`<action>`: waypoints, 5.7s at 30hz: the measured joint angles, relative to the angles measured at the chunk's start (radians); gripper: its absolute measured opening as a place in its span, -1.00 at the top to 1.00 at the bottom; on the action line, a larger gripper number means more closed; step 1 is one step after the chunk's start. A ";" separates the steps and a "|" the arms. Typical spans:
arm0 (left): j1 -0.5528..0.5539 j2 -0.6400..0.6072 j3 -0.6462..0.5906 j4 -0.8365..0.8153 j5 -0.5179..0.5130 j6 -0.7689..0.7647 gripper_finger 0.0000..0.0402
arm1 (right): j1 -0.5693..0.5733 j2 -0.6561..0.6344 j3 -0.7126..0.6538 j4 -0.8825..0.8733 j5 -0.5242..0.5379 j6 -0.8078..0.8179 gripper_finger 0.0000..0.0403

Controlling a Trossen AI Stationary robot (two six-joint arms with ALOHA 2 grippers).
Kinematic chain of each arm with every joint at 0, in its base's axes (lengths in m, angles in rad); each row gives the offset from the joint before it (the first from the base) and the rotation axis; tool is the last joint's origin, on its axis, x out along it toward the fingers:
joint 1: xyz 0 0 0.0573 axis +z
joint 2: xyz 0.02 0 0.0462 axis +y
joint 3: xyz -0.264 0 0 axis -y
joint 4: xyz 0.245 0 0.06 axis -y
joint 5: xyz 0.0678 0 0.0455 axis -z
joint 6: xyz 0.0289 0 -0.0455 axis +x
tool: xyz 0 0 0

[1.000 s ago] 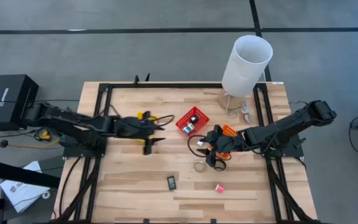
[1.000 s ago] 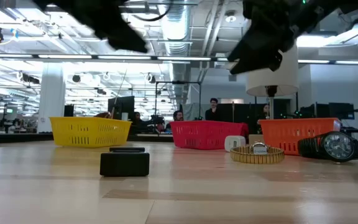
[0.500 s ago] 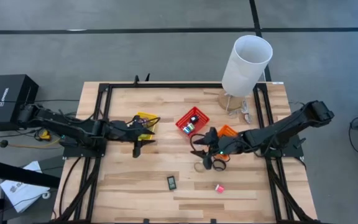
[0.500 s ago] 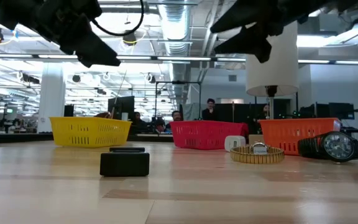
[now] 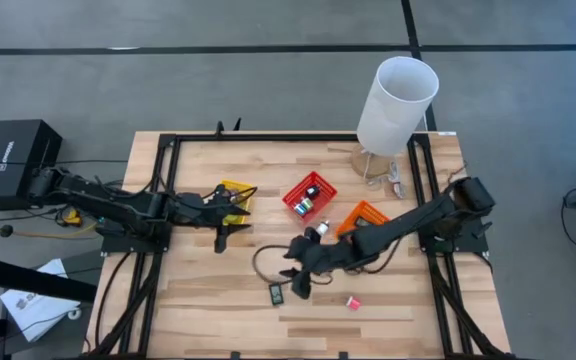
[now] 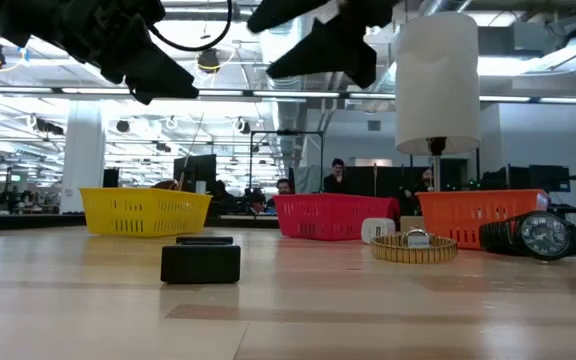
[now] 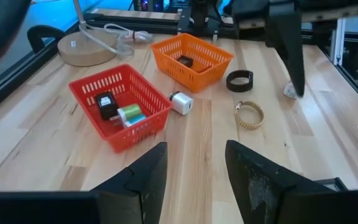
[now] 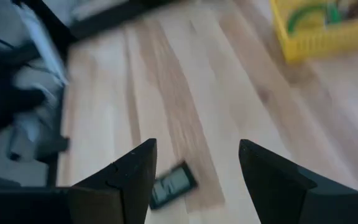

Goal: Pick & Place Office items
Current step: Put the black digital clock into the orange bin, then put the gold watch into the yellow bin

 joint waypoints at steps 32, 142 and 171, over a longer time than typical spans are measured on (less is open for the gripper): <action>-0.001 0.001 0.000 0.019 0.000 -0.030 0.24 | 0.026 0.620 0.841 -0.784 -0.232 0.638 -0.09; -0.005 0.001 0.000 0.021 -0.001 -0.046 0.24 | -0.094 0.049 0.267 -1.384 0.018 0.327 0.35; -0.005 0.001 0.000 0.035 -0.001 -0.048 0.24 | -0.306 -0.087 -0.186 -0.972 -0.068 0.227 -0.16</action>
